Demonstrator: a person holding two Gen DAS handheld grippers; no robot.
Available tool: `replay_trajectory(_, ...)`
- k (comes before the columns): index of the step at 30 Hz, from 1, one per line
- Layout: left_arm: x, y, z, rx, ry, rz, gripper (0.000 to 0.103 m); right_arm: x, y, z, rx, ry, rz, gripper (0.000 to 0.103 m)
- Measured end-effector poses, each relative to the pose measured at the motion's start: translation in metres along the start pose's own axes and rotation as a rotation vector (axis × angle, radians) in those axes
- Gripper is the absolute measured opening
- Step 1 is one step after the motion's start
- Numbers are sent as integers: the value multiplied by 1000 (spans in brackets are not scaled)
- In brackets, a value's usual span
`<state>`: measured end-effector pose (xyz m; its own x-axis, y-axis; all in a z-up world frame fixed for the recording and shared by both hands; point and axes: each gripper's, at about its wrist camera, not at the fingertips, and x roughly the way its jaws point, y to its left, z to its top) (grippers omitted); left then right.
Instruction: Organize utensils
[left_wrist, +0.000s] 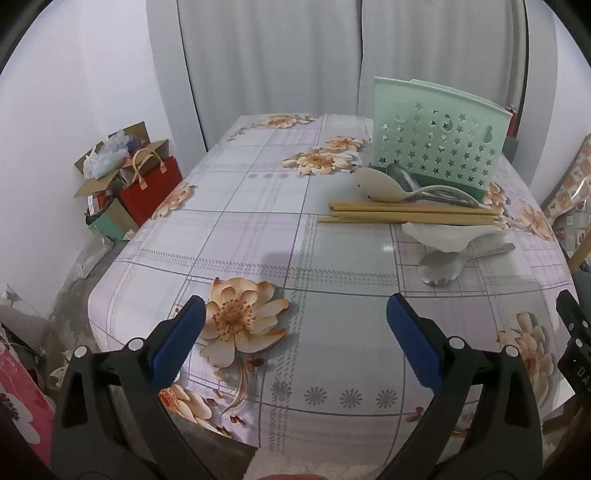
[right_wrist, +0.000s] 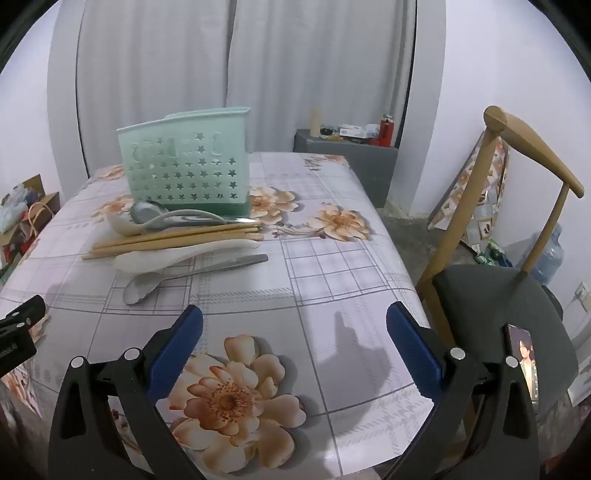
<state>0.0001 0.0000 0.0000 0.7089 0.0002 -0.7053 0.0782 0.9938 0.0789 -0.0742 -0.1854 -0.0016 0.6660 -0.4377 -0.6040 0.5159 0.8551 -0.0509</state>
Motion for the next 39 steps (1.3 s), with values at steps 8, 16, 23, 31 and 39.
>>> replay_trajectory(8, 0, 1, 0, -4, 2, -9, 94, -1, 0, -1, 3, -3, 3, 97)
replay_trajectory(16, -5, -1, -1, -2, -4, -10, 94, -3, 0, -1, 3, -2, 6, 97)
replay_trajectory(23, -4, -1, -1, -6, -4, -13, 94, -6, 0, -3, 3, -4, 8, 97)
replay_trajectory(31, -4, -6, 0, 0, 2, -13, 94, -4, 0, -1, 6, -5, 9, 97)
replay_trajectory(39, -2, -5, 0, 0, 1, -13, 94, -5, -1, 0, 12, -4, 12, 97)
